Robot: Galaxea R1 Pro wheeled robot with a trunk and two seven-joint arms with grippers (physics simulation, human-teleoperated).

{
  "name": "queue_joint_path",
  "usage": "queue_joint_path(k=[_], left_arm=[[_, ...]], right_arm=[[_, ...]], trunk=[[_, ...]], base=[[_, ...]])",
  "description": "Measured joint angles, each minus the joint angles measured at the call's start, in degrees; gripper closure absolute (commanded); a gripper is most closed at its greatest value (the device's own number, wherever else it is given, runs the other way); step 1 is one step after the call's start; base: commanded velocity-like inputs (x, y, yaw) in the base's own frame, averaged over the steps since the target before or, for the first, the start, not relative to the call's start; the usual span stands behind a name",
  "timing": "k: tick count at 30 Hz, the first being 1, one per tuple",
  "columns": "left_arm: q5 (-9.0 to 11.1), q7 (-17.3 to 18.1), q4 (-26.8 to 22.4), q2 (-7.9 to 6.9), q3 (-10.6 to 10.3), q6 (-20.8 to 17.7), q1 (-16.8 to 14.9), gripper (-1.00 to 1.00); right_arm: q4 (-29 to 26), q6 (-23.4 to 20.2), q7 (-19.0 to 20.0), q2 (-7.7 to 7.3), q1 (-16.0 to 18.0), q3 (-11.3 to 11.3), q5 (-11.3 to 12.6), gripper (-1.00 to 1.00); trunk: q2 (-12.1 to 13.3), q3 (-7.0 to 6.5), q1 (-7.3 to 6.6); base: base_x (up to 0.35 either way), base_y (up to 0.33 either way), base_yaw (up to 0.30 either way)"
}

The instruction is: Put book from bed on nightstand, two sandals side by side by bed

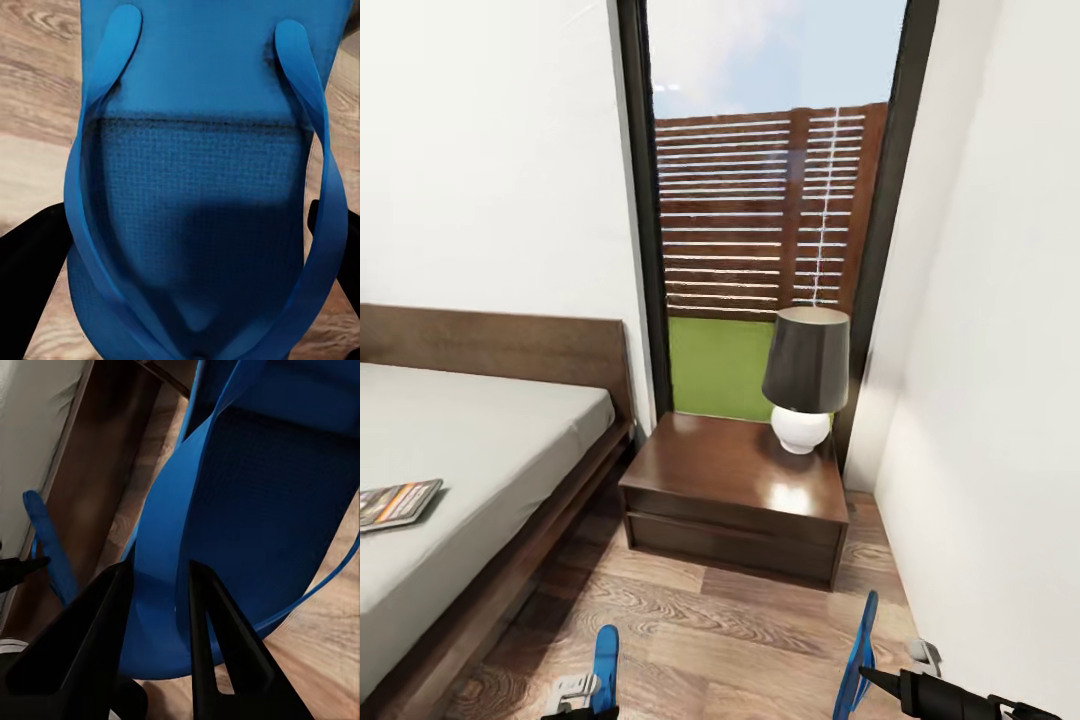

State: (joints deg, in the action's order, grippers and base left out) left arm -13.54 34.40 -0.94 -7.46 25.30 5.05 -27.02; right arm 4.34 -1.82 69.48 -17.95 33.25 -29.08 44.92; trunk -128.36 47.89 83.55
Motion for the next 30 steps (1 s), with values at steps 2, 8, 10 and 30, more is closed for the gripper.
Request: queue_joint_path(k=[2, 8, 10, 30], left_arm=[[0.00, 0.00, 0.00, 0.00, 0.00, 0.00, 0.00, 1.00], [-0.01, 0.00, 0.00, 0.00, -0.02, 0.00, 0.00, 1.00], [-0.01, 0.00, 0.00, 0.00, -0.05, 0.00, 0.00, 1.00], [-0.01, 0.00, 0.00, 0.00, -0.11, 0.00, 0.00, 1.00]], right_arm=[[0.01, 0.00, 0.00, 0.00, 0.00, -0.01, 0.00, 1.00], [0.00, 0.00, 0.00, 0.00, 0.00, -0.03, 0.00, 1.00], [0.00, 0.00, 0.00, 0.00, 0.00, -0.04, -0.01, 1.00], [0.01, 0.00, 0.00, 0.00, 0.00, -0.05, -0.01, 1.00]], trunk=[[0.00, 0.00, 0.00], [0.00, 0.00, 0.00], [0.00, 0.00, 0.00], [0.00, 0.00, 0.00]], base=[[0.000, -0.004, 0.291], [0.000, 0.000, 0.291], [-0.003, -0.041, 0.291], [-0.006, -0.028, 0.291]])
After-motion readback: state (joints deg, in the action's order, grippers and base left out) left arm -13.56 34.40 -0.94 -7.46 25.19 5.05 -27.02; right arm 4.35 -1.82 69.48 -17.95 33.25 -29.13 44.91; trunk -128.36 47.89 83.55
